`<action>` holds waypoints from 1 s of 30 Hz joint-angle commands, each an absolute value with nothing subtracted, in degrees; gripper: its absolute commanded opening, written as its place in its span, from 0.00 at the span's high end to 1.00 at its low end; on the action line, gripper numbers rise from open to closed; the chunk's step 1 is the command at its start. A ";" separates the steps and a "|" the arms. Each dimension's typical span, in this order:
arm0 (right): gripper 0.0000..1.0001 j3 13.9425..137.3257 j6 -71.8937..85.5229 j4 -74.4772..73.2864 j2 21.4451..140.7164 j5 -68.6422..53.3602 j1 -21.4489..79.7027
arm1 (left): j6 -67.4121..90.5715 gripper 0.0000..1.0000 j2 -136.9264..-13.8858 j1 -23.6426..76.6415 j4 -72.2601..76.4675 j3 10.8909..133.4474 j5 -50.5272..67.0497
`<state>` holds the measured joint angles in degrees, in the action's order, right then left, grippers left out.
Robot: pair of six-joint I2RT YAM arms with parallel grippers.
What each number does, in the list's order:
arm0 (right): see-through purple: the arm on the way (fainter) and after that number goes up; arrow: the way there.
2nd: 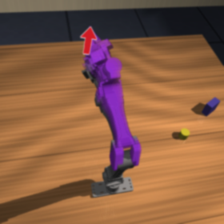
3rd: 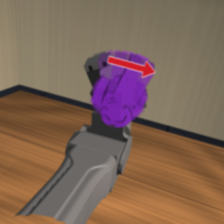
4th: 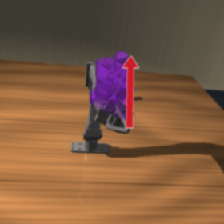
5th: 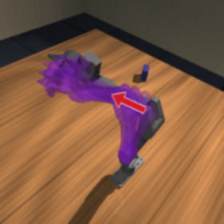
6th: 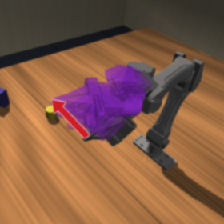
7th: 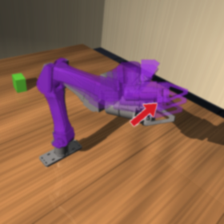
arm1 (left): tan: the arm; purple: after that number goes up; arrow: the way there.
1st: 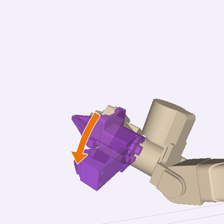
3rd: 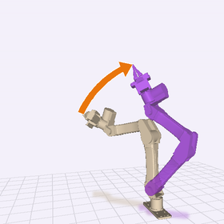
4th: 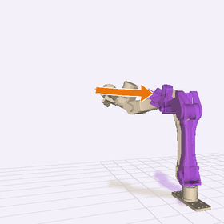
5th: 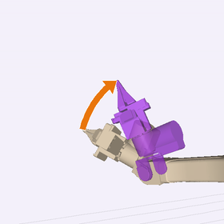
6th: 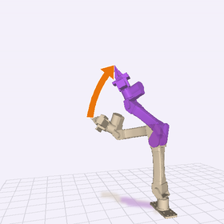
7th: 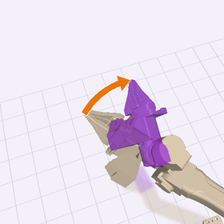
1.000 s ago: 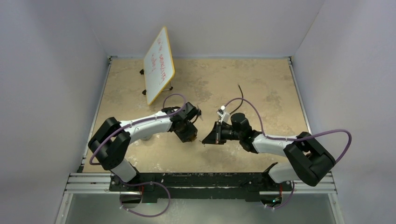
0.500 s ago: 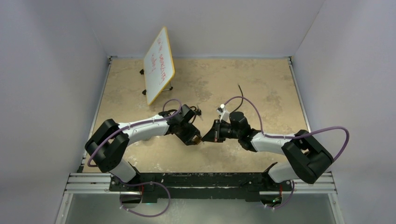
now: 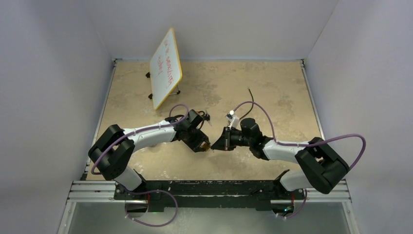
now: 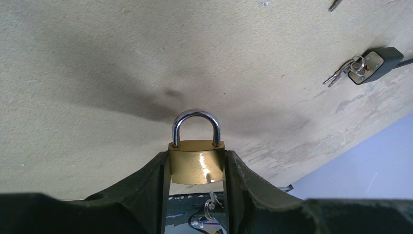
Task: Unlock with the key
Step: Unlock the lock.
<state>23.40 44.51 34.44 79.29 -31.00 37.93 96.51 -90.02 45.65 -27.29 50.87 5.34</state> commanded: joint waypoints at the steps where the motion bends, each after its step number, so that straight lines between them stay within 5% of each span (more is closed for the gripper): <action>1: 1.00 22.29 41.35 34.37 78.09 -32.25 38.23 | 97.65 0.79 -87.47 45.08 -25.67 50.84 5.16; 30: 1.00 24.33 43.11 35.52 81.52 -32.42 38.24 | 97.82 0.79 -86.53 44.83 -24.09 49.84 5.98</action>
<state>22.90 42.87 33.69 81.28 -31.68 37.93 96.84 -88.64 45.06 -25.76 49.89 5.41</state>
